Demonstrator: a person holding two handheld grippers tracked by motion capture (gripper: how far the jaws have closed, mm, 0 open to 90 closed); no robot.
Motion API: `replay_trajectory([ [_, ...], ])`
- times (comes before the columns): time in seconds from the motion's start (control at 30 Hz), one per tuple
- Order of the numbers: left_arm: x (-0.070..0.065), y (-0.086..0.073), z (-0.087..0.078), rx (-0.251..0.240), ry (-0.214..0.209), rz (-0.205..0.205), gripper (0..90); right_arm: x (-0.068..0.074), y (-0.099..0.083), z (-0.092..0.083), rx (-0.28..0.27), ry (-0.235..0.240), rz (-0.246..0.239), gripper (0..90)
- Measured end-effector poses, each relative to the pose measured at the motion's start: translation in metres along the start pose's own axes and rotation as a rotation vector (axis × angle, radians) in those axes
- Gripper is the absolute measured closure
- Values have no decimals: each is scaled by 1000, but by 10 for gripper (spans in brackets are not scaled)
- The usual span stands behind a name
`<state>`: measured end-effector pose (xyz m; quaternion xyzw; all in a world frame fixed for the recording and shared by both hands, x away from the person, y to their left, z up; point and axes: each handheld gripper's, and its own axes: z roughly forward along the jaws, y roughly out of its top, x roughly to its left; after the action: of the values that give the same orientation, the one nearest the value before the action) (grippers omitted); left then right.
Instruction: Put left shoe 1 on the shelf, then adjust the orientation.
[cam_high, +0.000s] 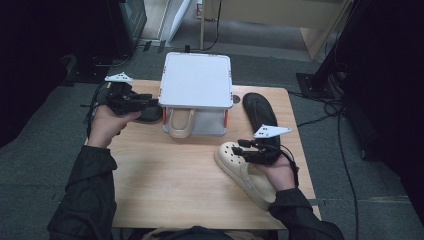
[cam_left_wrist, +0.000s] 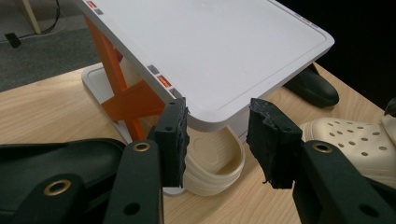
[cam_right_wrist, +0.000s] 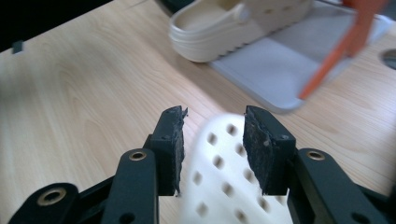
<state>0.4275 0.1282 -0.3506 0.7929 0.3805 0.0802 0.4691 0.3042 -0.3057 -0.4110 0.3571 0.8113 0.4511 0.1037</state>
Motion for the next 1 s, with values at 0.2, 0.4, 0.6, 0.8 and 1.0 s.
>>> replay_trajectory([
  [0.2,-1,-1,3,5,-2,-10,525,-15,-16,-20,8,-23,18,560],
  [0.4,0,0,10,12,11,-22,457,-20,-29,-29,10,-30,22,536],
  [0.6,1,3,17,8,16,-20,426,-23,-38,-32,-5,-44,29,477],
  [0.8,1,5,24,18,9,-8,423,-23,-46,-42,3,-62,35,480],
  [1.0,2,6,28,8,2,-11,423,-21,-56,-40,50,-61,27,482],
])
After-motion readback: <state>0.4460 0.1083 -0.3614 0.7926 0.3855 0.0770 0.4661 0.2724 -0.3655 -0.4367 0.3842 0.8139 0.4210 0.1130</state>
